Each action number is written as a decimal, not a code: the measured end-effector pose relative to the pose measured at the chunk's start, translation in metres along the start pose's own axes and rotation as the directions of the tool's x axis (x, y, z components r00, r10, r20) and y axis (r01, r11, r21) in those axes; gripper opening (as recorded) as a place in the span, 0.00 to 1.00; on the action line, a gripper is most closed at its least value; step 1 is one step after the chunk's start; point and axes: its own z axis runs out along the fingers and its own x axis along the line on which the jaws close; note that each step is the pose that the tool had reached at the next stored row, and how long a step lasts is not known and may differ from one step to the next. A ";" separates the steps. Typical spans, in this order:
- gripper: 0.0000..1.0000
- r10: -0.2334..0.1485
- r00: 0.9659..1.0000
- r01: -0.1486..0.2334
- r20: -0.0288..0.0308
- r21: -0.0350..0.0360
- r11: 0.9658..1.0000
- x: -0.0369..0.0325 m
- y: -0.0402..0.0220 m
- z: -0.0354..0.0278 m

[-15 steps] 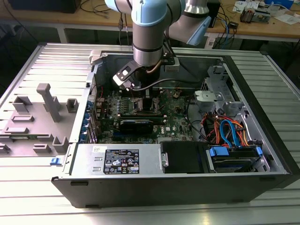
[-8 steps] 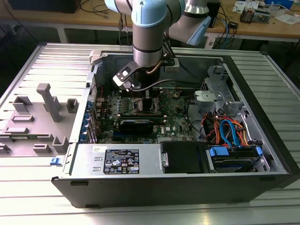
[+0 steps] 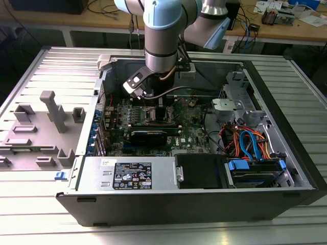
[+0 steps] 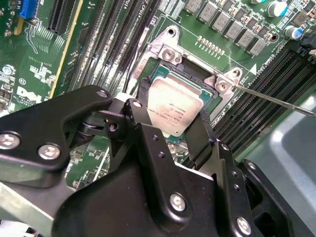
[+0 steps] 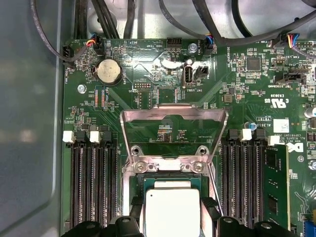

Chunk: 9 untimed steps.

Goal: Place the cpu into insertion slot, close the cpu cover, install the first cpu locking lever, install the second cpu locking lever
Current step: 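Place the cpu into insertion slot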

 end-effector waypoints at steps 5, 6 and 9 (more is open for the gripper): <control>0.54 0.015 1.000 -0.015 0.001 0.000 1.000 0.0000 -0.0001 0.0035; 0.54 0.016 1.000 -0.016 0.001 0.000 1.000 0.0000 -0.0001 0.0037; 0.54 0.016 1.000 -0.016 0.001 0.000 1.000 0.0001 -0.0001 0.0038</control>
